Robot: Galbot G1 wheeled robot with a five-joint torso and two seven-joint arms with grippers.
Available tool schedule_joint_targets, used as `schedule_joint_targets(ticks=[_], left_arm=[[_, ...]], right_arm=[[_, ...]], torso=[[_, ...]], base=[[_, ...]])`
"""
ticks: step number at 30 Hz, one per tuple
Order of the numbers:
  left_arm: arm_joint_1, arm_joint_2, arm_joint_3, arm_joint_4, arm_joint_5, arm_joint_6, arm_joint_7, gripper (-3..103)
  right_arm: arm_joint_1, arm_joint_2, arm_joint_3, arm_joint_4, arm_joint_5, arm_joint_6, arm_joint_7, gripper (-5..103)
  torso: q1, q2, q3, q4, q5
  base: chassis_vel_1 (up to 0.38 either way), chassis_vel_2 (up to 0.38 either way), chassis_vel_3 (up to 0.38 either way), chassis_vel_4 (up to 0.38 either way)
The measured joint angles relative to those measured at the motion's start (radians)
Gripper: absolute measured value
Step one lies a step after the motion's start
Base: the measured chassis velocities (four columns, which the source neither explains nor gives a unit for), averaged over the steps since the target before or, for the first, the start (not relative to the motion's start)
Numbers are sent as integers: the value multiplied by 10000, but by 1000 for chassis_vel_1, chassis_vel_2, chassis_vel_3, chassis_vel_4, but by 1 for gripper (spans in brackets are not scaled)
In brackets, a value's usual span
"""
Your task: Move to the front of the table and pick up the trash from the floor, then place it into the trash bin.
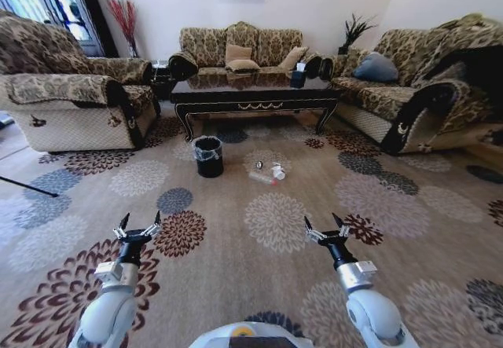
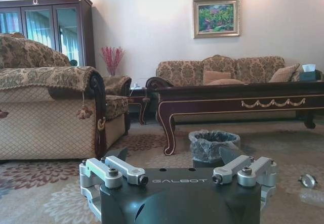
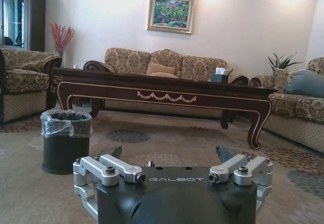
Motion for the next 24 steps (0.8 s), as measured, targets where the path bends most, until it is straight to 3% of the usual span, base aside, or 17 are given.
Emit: schedule_joint_targets(ticks=[14, 24], left_arm=[[123, 50, 55, -3, 12, 39, 92, 100], [217, 5, 366, -35, 194, 41, 162, 100]], right_arm=[[-57, 22, -5, 59, -18, -9, -43, 100], [532, -945, -242, -279, 427, -280, -19, 100]], torso=[[0, 0, 6, 0, 0], [0, -1, 11, -2, -1]], base=[[-151, 146, 150, -144], [-194, 191, 190, -198]])
